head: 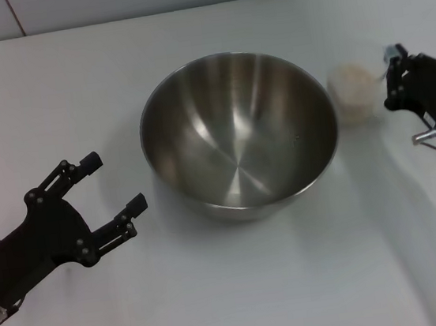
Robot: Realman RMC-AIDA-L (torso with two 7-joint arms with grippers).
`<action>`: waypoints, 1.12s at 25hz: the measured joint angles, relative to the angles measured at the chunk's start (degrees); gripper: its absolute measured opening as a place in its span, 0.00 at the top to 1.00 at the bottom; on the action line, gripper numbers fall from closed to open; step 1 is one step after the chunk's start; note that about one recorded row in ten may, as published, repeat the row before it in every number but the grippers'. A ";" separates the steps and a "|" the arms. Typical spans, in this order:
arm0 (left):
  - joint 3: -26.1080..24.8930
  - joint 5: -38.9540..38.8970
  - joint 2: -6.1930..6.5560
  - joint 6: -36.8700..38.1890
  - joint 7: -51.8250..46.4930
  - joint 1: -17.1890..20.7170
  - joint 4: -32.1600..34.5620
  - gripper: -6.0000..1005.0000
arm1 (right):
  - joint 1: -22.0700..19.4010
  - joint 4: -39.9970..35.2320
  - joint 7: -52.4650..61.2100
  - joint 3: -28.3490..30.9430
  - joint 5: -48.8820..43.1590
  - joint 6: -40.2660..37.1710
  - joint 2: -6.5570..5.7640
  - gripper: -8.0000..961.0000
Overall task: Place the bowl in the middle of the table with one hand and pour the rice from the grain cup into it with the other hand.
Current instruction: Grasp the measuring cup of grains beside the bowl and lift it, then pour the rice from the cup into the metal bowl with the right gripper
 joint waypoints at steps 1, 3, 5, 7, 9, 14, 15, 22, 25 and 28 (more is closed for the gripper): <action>0.00 0.00 0.00 -0.05 0.04 0.01 0.00 0.13 | 0.00 0.00 0.00 0.00 0.00 0.00 0.00 0.97; 0.00 0.00 0.00 -0.05 0.04 0.01 0.00 0.13 | 0.01 -0.22 0.92 0.02 0.00 -3.01 -0.27 0.97; 0.29 0.05 0.00 -0.16 0.32 0.18 -0.01 0.13 | 0.26 -0.36 1.13 0.01 0.00 -5.24 -0.37 0.97; 0.34 0.15 0.00 -0.23 0.42 0.28 -0.04 0.13 | 0.65 -0.44 1.16 0.01 0.00 -6.76 -0.45 0.97; 0.38 0.29 0.00 -0.28 0.48 0.35 -0.06 0.13 | 1.17 -0.51 1.21 0.28 0.00 -7.95 -0.55 0.97; 0.54 0.46 0.04 -0.32 0.49 0.40 -0.09 0.13 | 2.26 -1.02 2.26 0.73 -0.03 -8.48 -0.70 0.97; 0.54 0.46 0.04 -0.32 0.49 0.40 -0.09 0.13 | 2.38 -1.22 2.69 0.72 -0.10 -8.48 -0.70 0.97; 0.62 0.54 0.10 -0.39 0.42 0.59 -0.09 0.13 | 2.65 -1.36 3.34 0.40 -0.43 -8.53 -0.73 0.97; 0.70 1.00 0.18 -0.43 0.31 0.69 -0.09 0.13 | 3.05 -1.37 4.03 -0.33 -0.80 -8.75 -0.73 0.97; 0.79 1.36 0.18 -0.50 0.26 0.80 -0.09 0.13 | 3.51 -1.90 6.75 -1.39 -3.31 -10.74 -0.83 0.97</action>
